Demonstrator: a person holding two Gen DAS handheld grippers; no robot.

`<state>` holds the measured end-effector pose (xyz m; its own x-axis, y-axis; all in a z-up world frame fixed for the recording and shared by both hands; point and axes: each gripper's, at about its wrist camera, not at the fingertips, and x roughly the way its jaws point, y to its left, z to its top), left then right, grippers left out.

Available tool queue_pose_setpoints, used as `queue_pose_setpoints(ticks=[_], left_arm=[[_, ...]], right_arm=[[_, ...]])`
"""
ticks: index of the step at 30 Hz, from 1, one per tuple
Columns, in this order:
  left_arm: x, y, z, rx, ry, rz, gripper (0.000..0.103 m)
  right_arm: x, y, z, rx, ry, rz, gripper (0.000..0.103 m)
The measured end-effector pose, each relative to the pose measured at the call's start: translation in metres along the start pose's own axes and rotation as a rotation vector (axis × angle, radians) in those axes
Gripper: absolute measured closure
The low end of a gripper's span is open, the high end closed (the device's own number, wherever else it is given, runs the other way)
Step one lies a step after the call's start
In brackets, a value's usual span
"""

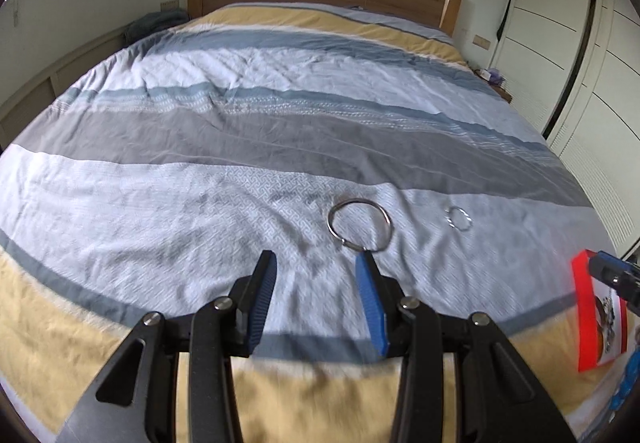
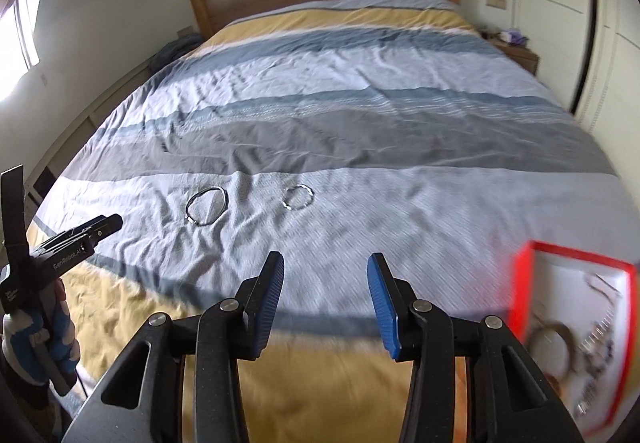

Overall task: Organize jewelry
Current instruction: 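Grasp large silver hoop with left tool while right tool grasps twisted silver ring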

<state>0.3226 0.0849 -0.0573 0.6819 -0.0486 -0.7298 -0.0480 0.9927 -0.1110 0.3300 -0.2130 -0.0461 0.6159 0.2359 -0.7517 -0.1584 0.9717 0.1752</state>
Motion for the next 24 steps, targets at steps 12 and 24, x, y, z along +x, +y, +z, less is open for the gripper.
queue_pose_setpoints(ticks=[12,24], left_arm=[[0.093,-0.004,0.024,-0.007,0.052,-0.026,0.064],[0.139,-0.006,0.015,0.033,0.114,-0.014,0.064]], right_arm=[[0.14,0.002,0.044,-0.027,0.052,0.038,0.06],[0.187,0.014,0.044,-0.159,0.09,-0.011,0.073]])
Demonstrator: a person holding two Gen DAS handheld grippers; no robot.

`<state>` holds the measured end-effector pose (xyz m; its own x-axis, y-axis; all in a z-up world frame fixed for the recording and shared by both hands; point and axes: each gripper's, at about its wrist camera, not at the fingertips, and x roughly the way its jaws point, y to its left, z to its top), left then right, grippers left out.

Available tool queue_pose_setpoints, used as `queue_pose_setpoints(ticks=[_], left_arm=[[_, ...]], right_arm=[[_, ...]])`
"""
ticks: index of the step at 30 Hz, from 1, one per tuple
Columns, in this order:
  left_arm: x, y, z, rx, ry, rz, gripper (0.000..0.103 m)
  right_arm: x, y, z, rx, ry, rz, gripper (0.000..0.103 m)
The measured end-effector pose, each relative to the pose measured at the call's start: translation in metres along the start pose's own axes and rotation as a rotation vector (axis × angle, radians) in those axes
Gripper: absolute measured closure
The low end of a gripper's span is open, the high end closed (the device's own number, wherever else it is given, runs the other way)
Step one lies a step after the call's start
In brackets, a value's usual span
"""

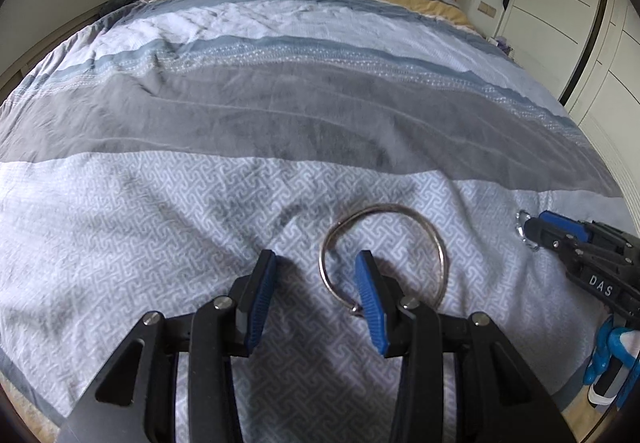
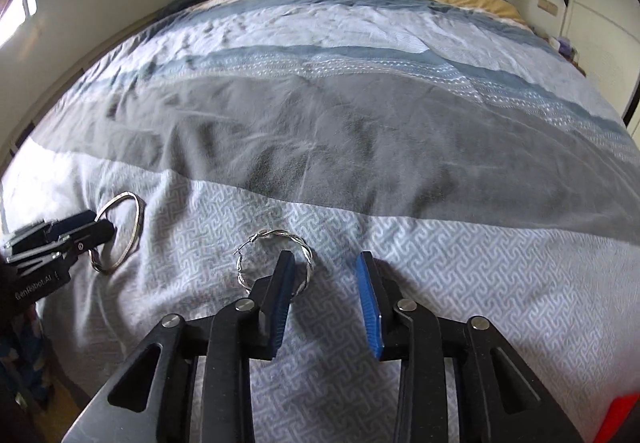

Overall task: Organize jewelry
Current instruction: 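Grasp large silver hoop with left tool while right tool grasps twisted silver ring, then carry hoop in left tool and twisted ring in right tool to box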

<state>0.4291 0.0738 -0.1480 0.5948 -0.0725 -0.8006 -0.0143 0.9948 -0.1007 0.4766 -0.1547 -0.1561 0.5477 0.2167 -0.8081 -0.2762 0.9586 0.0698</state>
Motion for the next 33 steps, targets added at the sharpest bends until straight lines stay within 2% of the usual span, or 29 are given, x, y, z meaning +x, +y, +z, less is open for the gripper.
queue_pose_setpoints(ticks=[5,8,11,13,16,23,33], left_arm=[[0.011,-0.003,0.002,0.031,0.008,0.012,0.064],[0.013,-0.007,0.002,0.051,-0.004,0.025,0.068],[0.01,-0.012,0.002,0.074,-0.014,0.034,0.085],[0.006,-0.016,0.001,0.092,-0.022,0.049,0.096],[-0.001,-0.017,0.0,0.086,-0.026,0.059,0.098],[-0.031,-0.022,-0.008,0.056,-0.027,0.056,0.098],[-0.102,-0.04,-0.034,0.103,-0.052,0.049,0.1]], right_arm=[[0.013,0.01,0.0,-0.071,0.005,-0.039,0.075],[0.017,0.012,0.001,-0.092,-0.006,-0.047,0.082],[0.015,0.011,0.001,-0.093,-0.022,-0.049,0.095],[0.011,0.009,0.0,-0.084,-0.034,-0.048,0.097],[-0.001,0.005,-0.002,-0.055,-0.054,-0.028,0.097],[-0.055,-0.005,-0.016,0.001,-0.103,-0.004,0.097],[-0.155,-0.008,-0.06,0.058,-0.144,-0.016,0.097]])
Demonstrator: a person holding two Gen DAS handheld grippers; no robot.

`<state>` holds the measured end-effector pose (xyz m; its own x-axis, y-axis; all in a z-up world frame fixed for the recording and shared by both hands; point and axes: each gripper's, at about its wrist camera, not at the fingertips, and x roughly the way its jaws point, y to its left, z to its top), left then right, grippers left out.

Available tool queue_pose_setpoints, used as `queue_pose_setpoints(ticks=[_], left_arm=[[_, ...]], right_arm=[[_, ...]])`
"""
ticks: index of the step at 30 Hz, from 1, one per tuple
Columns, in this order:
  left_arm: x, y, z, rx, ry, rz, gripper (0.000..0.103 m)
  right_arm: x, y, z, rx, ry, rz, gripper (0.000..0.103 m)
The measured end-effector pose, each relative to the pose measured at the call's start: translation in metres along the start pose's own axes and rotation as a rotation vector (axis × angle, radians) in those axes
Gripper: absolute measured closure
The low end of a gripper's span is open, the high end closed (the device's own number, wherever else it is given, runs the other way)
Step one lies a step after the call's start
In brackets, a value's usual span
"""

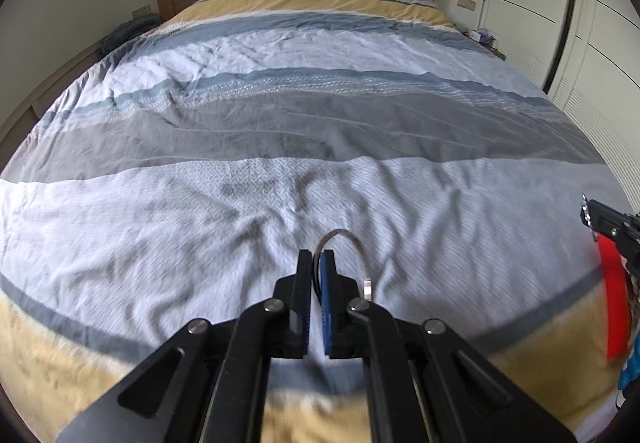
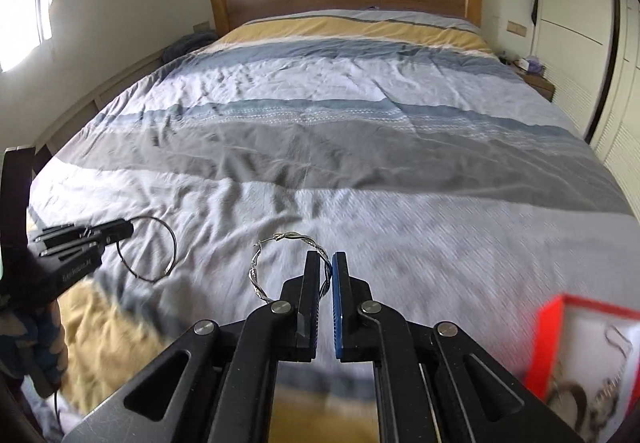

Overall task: Organize jewelry
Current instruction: 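Carry hoop in left tool and twisted ring in right tool to box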

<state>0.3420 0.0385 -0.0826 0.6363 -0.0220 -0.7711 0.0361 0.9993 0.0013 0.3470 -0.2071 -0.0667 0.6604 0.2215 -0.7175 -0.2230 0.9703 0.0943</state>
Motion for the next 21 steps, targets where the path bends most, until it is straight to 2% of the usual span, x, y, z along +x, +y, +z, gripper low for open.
queue_pose_setpoints(ticks=[6,13,18,21], left_arm=[[-0.048,-0.012,-0.018,0.047,-0.014,0.003,0.1],[-0.1,-0.035,-0.038,0.101,-0.031,-0.02,0.1],[-0.126,-0.074,-0.047,0.165,-0.037,-0.056,0.1],[-0.138,-0.11,-0.049,0.209,-0.041,-0.104,0.1]], right_arm=[[-0.058,-0.003,-0.031,0.019,0.002,-0.019,0.097],[-0.115,-0.023,-0.068,0.073,-0.005,-0.058,0.097],[-0.15,-0.057,-0.095,0.119,-0.014,-0.103,0.097],[-0.166,-0.085,-0.112,0.152,-0.012,-0.141,0.097]])
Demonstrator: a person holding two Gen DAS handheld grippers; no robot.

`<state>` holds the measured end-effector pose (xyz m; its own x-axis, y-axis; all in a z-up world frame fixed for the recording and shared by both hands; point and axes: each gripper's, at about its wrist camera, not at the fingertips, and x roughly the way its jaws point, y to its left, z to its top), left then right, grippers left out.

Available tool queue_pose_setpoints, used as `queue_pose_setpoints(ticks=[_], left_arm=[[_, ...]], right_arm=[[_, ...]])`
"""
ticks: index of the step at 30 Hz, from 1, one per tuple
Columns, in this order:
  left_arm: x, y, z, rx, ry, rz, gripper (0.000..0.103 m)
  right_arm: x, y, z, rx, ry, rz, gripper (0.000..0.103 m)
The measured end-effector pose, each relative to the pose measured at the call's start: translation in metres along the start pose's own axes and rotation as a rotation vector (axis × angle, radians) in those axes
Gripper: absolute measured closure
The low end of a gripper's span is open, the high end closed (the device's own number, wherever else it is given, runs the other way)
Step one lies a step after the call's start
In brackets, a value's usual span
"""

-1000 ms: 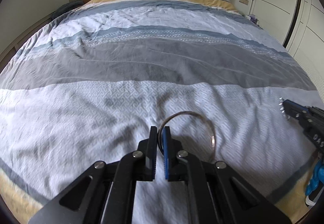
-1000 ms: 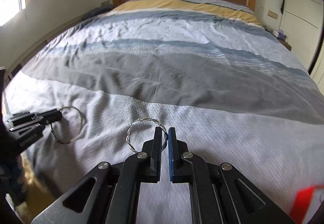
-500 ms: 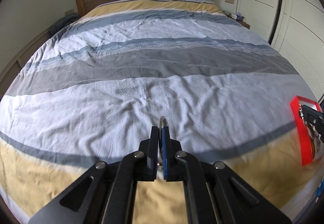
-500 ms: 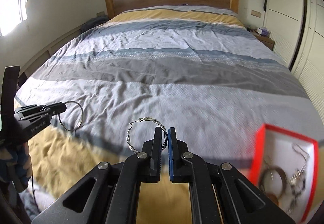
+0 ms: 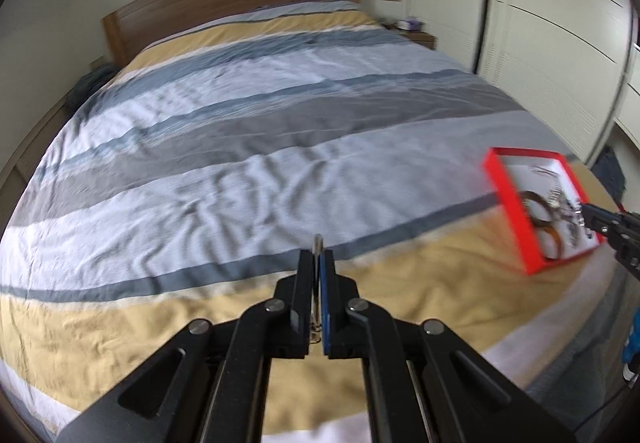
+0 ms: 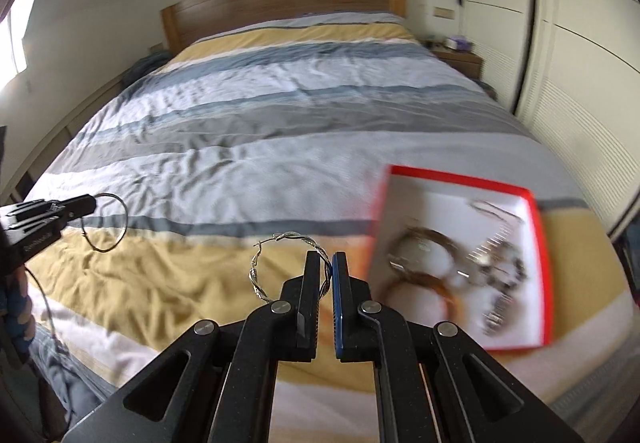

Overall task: Organize jewelry
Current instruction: 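Carry hoop in left tool and twisted ring in right tool to box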

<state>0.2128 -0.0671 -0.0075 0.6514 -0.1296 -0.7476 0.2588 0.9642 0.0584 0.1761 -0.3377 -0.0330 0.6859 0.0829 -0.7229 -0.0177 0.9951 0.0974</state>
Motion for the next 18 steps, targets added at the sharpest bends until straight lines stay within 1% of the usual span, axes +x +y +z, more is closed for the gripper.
queue_pose_setpoints(ticks=[6,7,11,13,18], left_arm=[[0.0,-0.085,0.019,0.094,-0.005,-0.128,0.1],[0.002,-0.104,0.024,0.116,-0.005,-0.161,0.1],[0.011,-0.161,0.038,0.165,-0.002,-0.255,0.1],[0.018,-0.19,0.045,0.188,0.001,-0.306,0.1],[0.037,-0.244,0.053,0.224,0.013,-0.398,0.1]], right_arm=[[-0.007,-0.071,-0.017,0.072,0.008,-0.086,0.097],[-0.006,-0.081,-0.019,0.083,0.011,-0.098,0.097],[0.003,-0.12,-0.023,0.112,0.025,-0.14,0.097],[0.009,-0.132,-0.023,0.119,0.032,-0.154,0.097],[0.028,-0.156,-0.025,0.13,0.056,-0.18,0.097]])
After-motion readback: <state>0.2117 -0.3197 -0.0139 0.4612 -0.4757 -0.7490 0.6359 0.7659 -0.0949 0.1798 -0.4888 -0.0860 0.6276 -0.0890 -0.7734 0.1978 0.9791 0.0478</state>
